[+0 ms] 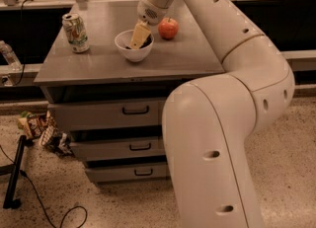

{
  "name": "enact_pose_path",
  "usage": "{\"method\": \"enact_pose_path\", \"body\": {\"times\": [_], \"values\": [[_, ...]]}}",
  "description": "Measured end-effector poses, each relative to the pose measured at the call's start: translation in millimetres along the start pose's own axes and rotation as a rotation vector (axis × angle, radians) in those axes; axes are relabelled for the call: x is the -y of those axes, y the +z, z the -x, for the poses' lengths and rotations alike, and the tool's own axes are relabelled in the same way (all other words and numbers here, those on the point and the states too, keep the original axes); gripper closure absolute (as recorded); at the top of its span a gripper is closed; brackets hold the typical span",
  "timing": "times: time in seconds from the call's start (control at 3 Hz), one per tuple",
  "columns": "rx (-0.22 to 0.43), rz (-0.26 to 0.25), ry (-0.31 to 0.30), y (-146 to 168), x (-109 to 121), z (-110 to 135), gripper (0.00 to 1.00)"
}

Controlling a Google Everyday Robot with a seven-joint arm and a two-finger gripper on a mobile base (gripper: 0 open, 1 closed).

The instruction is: Pick rxbar chocolate from white bowl and place on counter

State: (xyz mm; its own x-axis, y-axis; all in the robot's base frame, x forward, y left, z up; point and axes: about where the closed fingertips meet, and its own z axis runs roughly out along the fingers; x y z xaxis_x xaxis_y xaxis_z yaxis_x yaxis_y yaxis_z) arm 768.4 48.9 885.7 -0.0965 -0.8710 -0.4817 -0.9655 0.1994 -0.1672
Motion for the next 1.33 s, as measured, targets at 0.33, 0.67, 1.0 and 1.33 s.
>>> {"method": "enact_pose_path", "body": {"times": [0.33,0.67,1.0,1.33], "values": [[-0.031,0.013,-0.011,2,-2,-3,0.46],[-0.06,0.034,-0.02,7,-4,-5,0.45],[-0.078,0.06,-0.034,13,-7,-4,0.27],[-0.087,0.076,-0.055,20,-8,0,0.29]]}}
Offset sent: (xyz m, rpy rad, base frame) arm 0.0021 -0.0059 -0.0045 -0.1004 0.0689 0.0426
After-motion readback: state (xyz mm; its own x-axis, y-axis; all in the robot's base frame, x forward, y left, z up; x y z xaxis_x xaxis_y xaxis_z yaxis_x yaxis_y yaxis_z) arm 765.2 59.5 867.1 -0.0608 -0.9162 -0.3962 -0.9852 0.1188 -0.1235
